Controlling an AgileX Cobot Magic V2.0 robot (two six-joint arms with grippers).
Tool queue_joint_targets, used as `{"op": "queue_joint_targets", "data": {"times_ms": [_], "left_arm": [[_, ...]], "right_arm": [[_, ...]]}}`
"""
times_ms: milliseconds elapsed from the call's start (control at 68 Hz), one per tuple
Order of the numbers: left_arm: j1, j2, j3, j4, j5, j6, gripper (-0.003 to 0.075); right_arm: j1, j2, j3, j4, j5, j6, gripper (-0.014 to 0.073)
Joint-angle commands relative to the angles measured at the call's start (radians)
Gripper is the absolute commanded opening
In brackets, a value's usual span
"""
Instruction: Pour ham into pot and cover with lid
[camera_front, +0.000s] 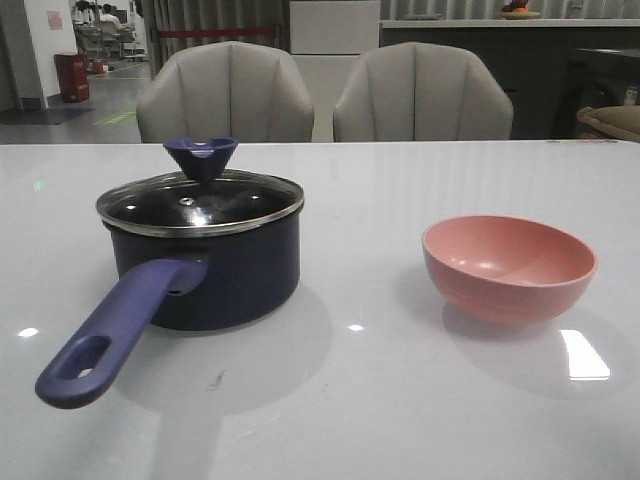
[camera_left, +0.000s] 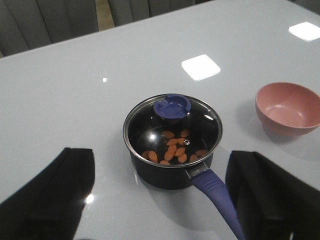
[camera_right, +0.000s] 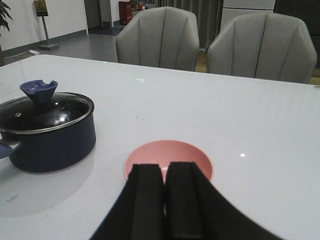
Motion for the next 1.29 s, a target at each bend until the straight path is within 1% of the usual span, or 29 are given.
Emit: {"op": "queue_joint_targets", "data": {"times_ms": [0,118,206,323,353,500,544,1191,1279], "left_arm": [[-0.008,-0.123,0.080,0.000,-0.137,0.001,0.0572],[-0.008,-0.285,0.199,0.000,-0.169,0.001,0.0541],[-0.008,-0.398,0.268,-0.001,-0.170,0.001,0.0469],[-0.008,-0.512,0.331,-0.009,-0.170,0.001,0.0337],[-0.008,-0.537,0.341,-0.020,-0.170,0.001,0.0293],[-0.008,-0.591,0.363,-0.065,-0.164,0.001,0.0105],[-0.008,-0.591,0.363,-0.065,-0.164,0.001,0.0116],[-0.008,-0.591,0.363,-0.065,-0.162,0.001,0.0113],[-0.008,-0.591,0.386,-0.042,-0.183,0.001,0.0113]], "right_arm": [[0.001,0.010,-0.027,0.004,-0.070,-0.008,0.0158],[0.001,0.010,-0.027,0.004,-0.070,-0.008,0.0158],[0.001,0.010,-0.027,0.004,-0.070,-0.008,0.0158],[0.001,0.010,-0.027,0.004,-0.070,-0.008,0.0158],[0.001,0.010,-0.027,0.004,-0.070,-0.008,0.0158],[0.001,0.010,-0.027,0.004,-0.070,-0.008,0.0158],[0.001,0.010,-0.027,0.004,-0.070,-0.008,0.0158],[0.001,0.010,-0.027,0.004,-0.070,-0.008,0.0158],[0.001,0.010,-0.027,0.004,-0.070,-0.008,0.0158]]}}
